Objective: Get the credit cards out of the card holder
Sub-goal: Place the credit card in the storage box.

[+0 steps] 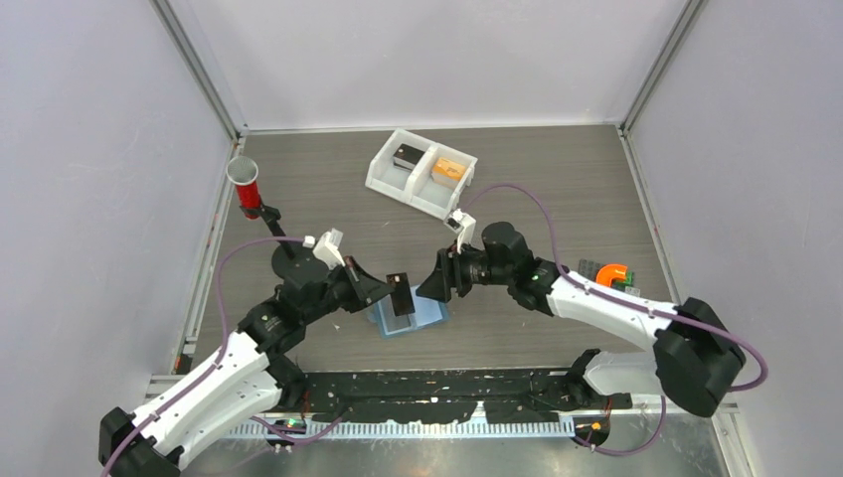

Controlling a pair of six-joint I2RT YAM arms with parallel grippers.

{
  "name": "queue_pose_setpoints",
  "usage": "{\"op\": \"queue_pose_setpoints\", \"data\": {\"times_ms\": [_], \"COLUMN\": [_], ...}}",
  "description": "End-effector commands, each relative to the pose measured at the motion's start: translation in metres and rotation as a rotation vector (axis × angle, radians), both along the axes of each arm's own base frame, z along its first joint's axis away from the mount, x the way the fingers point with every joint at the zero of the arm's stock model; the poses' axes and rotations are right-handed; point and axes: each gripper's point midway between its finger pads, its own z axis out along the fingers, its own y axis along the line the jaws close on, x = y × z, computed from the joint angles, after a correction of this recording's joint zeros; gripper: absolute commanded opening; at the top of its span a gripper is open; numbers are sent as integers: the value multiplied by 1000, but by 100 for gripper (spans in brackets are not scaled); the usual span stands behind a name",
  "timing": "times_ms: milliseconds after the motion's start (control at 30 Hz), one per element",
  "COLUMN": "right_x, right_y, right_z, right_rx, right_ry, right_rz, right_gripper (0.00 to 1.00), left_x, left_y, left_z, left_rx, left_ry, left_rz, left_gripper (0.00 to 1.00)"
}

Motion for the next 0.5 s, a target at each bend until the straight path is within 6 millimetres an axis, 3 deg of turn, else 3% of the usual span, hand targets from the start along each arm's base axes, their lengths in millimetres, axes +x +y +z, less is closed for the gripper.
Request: {"op": "queue_pose_setpoints", "data": {"times_ms": [0, 133, 300, 467], "right_x": [-31, -37, -43, -49], "right_y": [4, -1, -1, 3], "right_z": [38, 46, 51, 66], "right_rx": [143, 158, 177, 247], "right_ry": [-57, -83, -66, -72], "right_rz": [171, 177, 198, 230], "right_gripper": [67, 74, 75, 66], "left_x": [-6, -11, -13, -13], "left_y": [-21, -27, -28, -30], "left_z": [53, 66, 74, 75], "left_rx": [-131, -186, -245, -276], "left_ry": [-167, -226, -270, -280], "left_rz": [-144, -191, -189, -195], "left_gripper": [0, 0, 0, 0]}}
